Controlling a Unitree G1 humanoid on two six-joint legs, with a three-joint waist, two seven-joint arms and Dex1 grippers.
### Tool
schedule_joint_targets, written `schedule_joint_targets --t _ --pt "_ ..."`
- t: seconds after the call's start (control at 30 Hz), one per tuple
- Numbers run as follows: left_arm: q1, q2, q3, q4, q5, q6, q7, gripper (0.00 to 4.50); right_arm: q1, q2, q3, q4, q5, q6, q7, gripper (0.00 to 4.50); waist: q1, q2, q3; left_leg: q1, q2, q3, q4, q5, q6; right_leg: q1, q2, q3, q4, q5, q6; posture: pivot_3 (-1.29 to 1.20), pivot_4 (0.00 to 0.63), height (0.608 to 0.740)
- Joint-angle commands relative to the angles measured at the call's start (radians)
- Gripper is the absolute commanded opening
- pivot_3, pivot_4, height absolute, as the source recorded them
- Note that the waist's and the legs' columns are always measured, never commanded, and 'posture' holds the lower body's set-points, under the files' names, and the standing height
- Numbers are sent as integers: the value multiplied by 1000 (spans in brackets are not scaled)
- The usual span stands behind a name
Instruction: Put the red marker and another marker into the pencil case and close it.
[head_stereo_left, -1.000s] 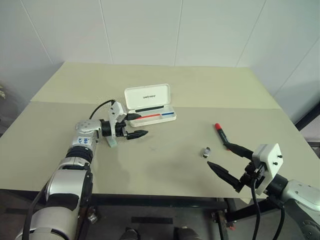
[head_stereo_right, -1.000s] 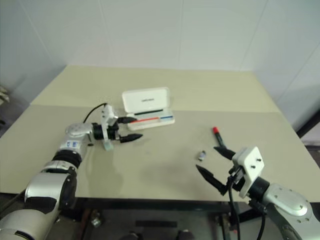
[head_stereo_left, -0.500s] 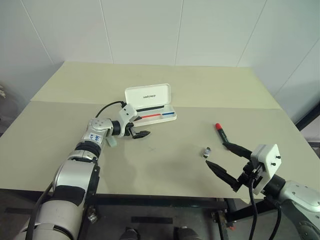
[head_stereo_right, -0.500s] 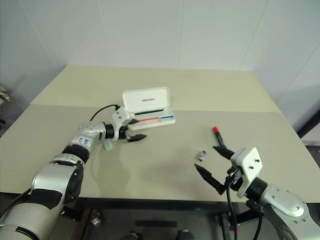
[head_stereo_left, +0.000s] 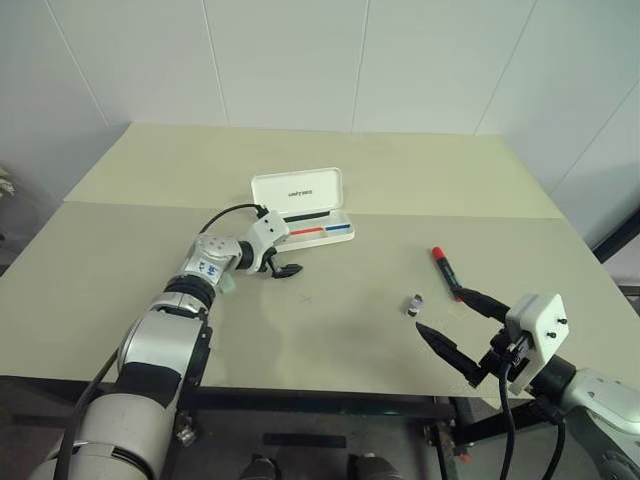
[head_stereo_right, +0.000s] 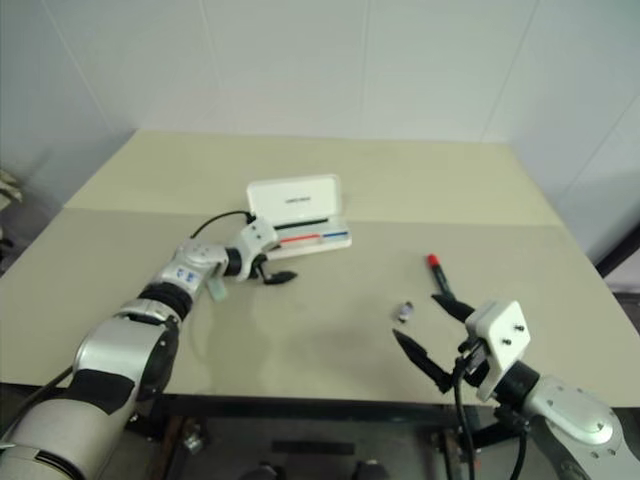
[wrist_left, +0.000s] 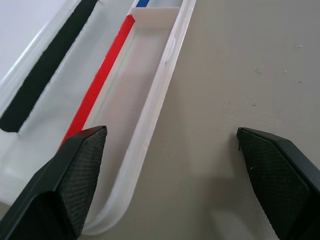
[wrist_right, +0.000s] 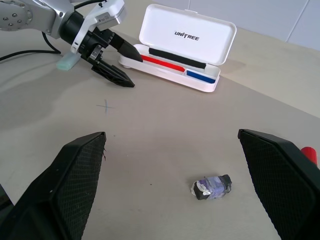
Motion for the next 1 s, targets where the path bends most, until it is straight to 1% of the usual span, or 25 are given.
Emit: schedule_joint_targets --t 0.03,0.23,0.5,0.6,0.83,0.97,1.0 --pt "-20 -16 32 7 -24 34 -45 4476 0 -5 -35 -42 12 -17 -5 4500 0 0 0 0 0 0 0 0 0 0 0 0 0 0 0 0 150 740" --pt "-21 -18 54 9 -27 84 -107 4476 -13 -19 -42 -35 21 -10 6 4500 -2 0 0 0 0 0 -1 0 0 0 0 0 0 0 0 0 150 740" --pt "-17 -15 70 11 -17 116 -93 4476 -36 -34 -37 -18 31 -3 14 4500 -2 0 0 0 0 0 0 0 0 0 0 0 0 0 0 0 150 740" --pt "-17 -12 69 12 -10 123 -73 3857 -48 -39 -36 -11 34 0 18 4500 -2 0 0 0 0 0 0 0 0 0 0 0 0 0 0 0 150 740" --pt "-24 -5 64 12 2 120 -51 1597 -73 -58 -38 10 44 3 30 4500 0 0 0 0 0 0 0 0 0 0 0 0 0 0 0 0 150 740" --pt "-31 0 60 11 10 109 -44 193 -86 -68 -41 19 47 3 36 4500 0 0 0 0 0 0 0 0 0 0 0 0 0 0 0 0 150 740" --pt "-34 2 61 10 9 106 -45 11 -90 -71 -42 22 48 4 37 4500 0 0 0 0 0 0 0 0 0 0 0 0 0 0 0 0 150 740"
